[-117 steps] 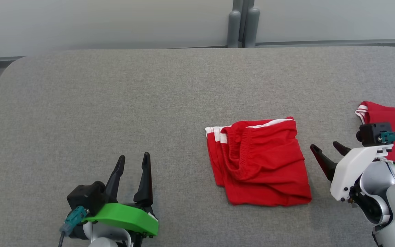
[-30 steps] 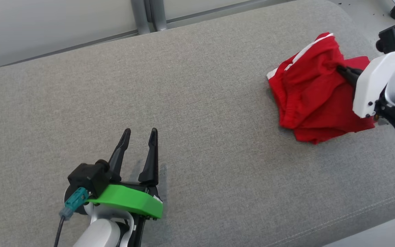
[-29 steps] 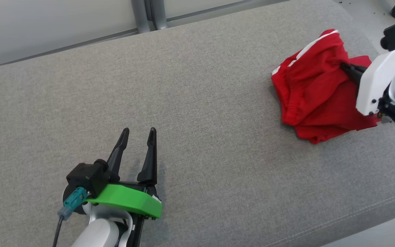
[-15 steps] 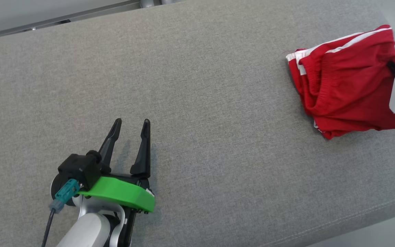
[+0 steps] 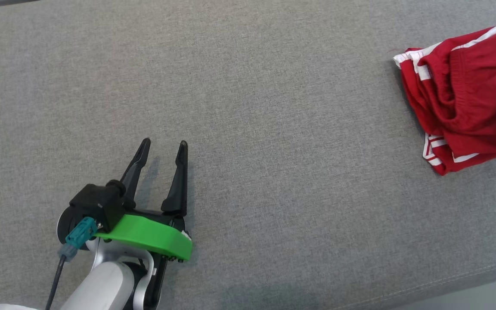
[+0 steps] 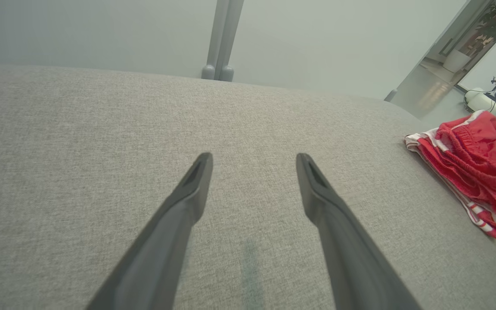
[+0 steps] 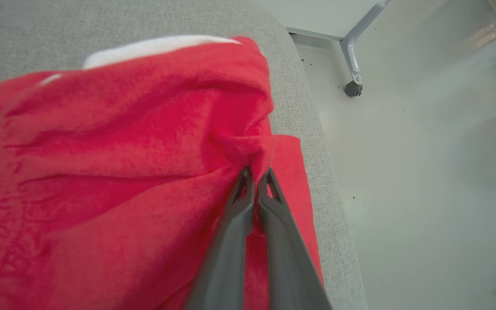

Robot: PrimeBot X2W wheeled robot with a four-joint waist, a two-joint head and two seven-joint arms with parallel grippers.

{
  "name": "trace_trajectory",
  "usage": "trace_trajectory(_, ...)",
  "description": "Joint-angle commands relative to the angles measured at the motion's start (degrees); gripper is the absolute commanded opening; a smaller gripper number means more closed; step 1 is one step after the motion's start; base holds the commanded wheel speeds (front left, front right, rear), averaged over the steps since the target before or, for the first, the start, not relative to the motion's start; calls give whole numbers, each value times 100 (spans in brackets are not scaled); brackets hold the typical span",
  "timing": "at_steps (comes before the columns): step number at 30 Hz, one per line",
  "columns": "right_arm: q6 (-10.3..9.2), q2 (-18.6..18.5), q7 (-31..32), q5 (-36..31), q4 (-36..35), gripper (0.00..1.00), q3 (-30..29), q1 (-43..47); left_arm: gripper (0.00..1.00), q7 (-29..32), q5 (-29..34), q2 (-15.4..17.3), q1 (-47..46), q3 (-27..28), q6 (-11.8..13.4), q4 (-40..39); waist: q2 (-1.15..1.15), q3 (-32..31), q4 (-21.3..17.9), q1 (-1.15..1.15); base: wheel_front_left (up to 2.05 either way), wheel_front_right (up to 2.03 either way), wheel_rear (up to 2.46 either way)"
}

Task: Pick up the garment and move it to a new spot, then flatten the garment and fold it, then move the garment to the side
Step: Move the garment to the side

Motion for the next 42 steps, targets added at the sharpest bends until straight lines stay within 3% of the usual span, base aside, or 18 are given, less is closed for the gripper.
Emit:
trace_trajectory(1,-2,21,-226,-283,306,100,-5,-170,100,7,31,38,-74,-2,34,-21,62,70,70,0,0,0,0)
trace_trajectory(8,-2,90,-801,-676,790,100,-67,-462,100,-8,0,44,-39,12,76,-1,62,3,20,0,0,0,0)
trace_trajectory(14,-3,207,-1112,-633,823,100,141,-640,100,-49,-87,-4,8,0,34,29,62,-160,-73,0,0,0,0)
trace_trajectory(21,-3,397,-1464,-202,358,100,870,-798,100,-190,-300,-93,76,97,-94,139,62,-523,-152,0,0,0,0)
trace_trajectory(28,-3,567,-1607,199,-371,100,1517,-691,100,-439,-298,-123,108,297,58,338,62,-965,-86,0,0,0,0)
trace_trajectory(35,-3,947,-1651,251,-899,100,1127,-109,100,-666,-293,-68,316,634,290,598,62,-1406,101,0,0,0,0)
trace_trajectory(42,-3,1440,-1806,-348,-1604,100,79,996,100,-771,-340,123,674,938,327,812,62,-1754,343,0,0,0,0)
